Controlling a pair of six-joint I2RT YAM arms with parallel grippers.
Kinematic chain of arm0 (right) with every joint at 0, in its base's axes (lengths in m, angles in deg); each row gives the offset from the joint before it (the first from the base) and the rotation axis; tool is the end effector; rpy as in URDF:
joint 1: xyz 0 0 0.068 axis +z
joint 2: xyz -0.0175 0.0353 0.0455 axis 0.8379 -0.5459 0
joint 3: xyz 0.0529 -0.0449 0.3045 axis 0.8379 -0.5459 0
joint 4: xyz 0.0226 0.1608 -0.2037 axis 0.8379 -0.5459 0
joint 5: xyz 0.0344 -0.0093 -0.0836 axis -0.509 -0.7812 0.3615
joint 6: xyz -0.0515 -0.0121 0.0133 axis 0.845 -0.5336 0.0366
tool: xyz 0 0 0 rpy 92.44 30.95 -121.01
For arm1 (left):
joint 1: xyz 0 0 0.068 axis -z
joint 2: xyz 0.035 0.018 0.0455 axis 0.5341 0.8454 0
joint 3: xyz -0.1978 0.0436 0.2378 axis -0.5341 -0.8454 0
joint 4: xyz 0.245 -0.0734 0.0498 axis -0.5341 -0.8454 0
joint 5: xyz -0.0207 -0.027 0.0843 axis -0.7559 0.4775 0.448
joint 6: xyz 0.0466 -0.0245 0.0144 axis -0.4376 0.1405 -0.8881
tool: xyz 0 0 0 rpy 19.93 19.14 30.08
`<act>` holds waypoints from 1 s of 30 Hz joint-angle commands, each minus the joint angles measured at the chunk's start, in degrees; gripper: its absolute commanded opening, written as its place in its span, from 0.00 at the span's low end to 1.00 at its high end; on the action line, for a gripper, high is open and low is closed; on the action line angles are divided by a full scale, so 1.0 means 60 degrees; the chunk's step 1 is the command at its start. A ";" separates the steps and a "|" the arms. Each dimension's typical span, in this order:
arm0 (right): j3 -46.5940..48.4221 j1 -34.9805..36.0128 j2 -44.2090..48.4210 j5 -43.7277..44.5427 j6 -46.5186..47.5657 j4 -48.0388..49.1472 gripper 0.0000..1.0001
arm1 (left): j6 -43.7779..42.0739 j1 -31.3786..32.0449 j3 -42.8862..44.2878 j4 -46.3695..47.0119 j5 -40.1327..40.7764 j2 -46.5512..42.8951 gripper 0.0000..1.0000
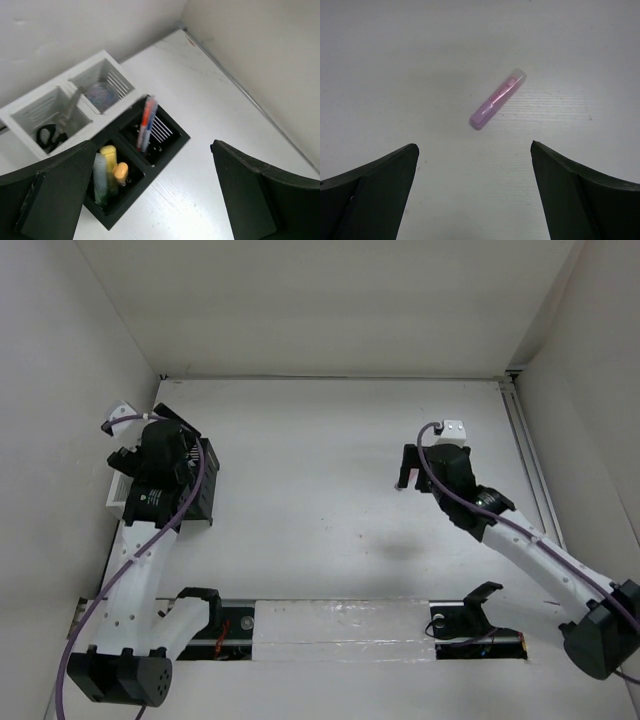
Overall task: Sort the stationery into containers
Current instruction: Place the pen in the storage box, then pick up the pen from the center of the board.
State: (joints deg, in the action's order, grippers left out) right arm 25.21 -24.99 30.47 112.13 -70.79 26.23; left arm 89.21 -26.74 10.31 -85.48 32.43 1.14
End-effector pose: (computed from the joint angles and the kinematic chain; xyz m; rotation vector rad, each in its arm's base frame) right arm 0.1801 0.0945 0.3256 0.0196 2.0343 0.1105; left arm 0.1708 0.0066 0.4206 -0.8443 1.5298 0.1358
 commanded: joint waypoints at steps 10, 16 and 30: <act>0.2362 -0.1086 -0.3720 0.1561 -0.3736 -0.1039 0.97 | -0.1347 0.0043 -0.0744 0.1658 -0.5535 -0.0348 1.00; 0.3869 -0.1804 -0.5833 0.1693 -0.4061 -0.1976 0.92 | -0.1435 0.0043 -0.0743 0.1761 -0.6767 -0.0229 1.00; 0.4926 -0.2083 -0.8296 0.0448 -0.4236 -0.2020 0.81 | -0.1435 0.0043 -0.0920 0.2244 -0.7793 -0.0684 1.00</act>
State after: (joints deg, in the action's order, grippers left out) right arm 51.92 -37.34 -19.76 116.00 -94.68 14.80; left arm 81.41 -26.63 5.04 -75.38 -12.34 -1.19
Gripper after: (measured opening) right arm 0.821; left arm 0.997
